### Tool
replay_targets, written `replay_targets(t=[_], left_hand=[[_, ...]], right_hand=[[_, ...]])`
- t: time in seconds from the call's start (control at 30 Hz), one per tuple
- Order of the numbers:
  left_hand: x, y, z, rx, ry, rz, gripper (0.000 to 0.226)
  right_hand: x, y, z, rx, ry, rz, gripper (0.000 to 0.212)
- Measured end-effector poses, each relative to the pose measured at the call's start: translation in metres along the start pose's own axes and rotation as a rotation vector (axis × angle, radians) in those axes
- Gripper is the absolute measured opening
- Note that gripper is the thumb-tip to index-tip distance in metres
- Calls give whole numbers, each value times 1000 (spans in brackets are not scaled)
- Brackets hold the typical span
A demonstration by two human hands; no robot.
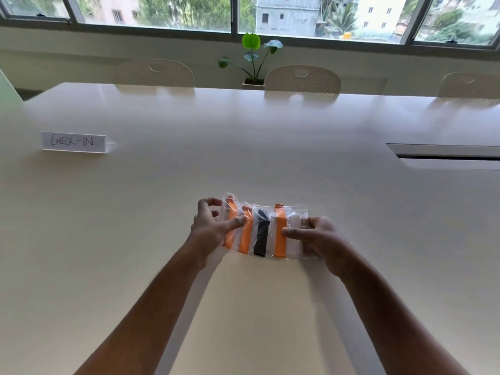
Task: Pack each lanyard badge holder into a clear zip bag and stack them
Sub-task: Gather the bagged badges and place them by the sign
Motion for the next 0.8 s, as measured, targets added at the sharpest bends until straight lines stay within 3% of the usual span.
replay_targets(t=[0.13,0.27,0.47,0.7,0.8], left_hand=[[16,6,-3,35,245,-347,76],[24,20,4,71,305,-643,92],[33,24,1,47,667,-817,67],[39,25,-3,-16,695,-921,78],[42,23,-7,-23,678,-931,64]], right_hand=[[-2,-4,-2,16,17,44,61],[-2,-5,-6,20,47,129,56],[0,-9,-12,-2,53,203,52],[2,-8,-21,-35,93,330,55],[2,-10,-24,-46,149,473,56]])
Point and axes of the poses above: each hand's wrist, its own z-axis towards the middle knuckle, its own x-axis out of the palm, y = z × x, the point moved 3 cm from there along z, towards the middle knuckle, and after that the axes turned 11 degrees about z, right-handed, at the moved point
